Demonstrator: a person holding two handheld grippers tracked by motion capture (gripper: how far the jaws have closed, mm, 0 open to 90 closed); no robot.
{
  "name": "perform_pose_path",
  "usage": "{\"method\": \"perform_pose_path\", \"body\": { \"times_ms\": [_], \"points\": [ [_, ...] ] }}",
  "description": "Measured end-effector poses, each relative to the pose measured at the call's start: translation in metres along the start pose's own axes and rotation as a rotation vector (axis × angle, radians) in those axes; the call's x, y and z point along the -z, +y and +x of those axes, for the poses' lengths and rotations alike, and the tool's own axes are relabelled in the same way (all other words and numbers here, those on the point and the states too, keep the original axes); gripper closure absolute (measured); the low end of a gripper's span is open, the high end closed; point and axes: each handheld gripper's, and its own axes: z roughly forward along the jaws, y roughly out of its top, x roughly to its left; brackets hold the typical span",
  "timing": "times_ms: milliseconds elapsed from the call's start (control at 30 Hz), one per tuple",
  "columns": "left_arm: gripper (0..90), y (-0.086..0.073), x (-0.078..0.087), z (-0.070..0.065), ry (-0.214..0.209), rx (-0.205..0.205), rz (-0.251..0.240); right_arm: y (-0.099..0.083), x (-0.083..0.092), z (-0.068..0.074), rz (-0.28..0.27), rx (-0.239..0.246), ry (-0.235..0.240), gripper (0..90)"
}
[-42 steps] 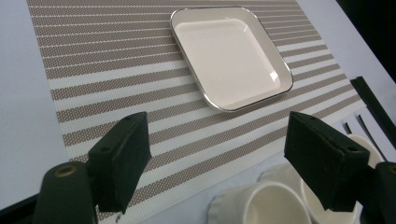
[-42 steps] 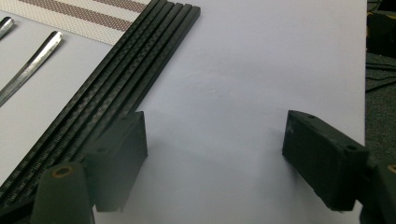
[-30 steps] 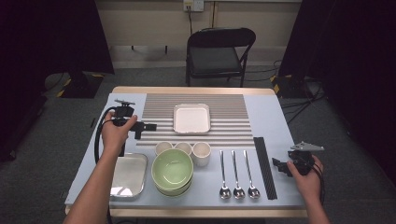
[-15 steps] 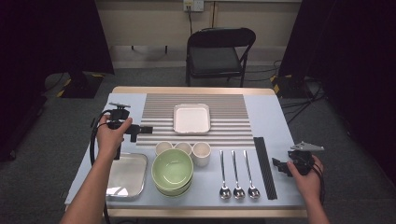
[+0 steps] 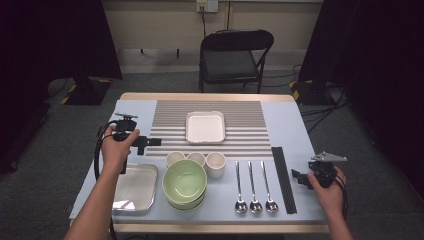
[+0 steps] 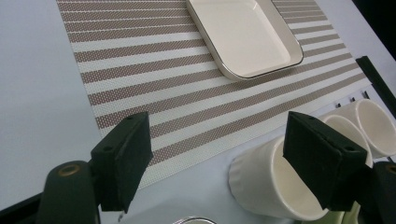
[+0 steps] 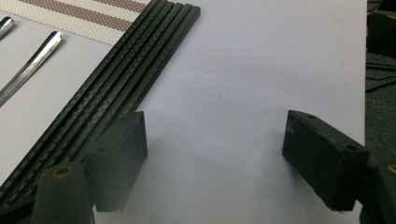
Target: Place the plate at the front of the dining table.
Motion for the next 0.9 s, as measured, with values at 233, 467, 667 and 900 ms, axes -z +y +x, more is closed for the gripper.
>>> {"method": "perform_pose_path", "body": {
  "times_ms": [233,467,667,900],
  "points": [
    [22.1,-0.004,0.003,0.002,-0.007,0.005,-0.015,0.000,0.000,0.000,0.001,-0.001,0.000,21.0],
    [21.7,-0.009,0.008,0.002,-0.005,-0.002,0.003,0.000,0.000,0.000,0.000,-0.001,0.000,21.0],
    [22.6,-0.014,0.012,0.004,-0.008,0.004,-0.014,0.000,0.000,0.000,0.000,-0.001,-0.001,21.0],
    [23.6,-0.017,0.014,0.008,0.002,0.007,-0.013,0.000,0.000,0.000,0.000,-0.001,-0.001,21.0]
  ]
}}
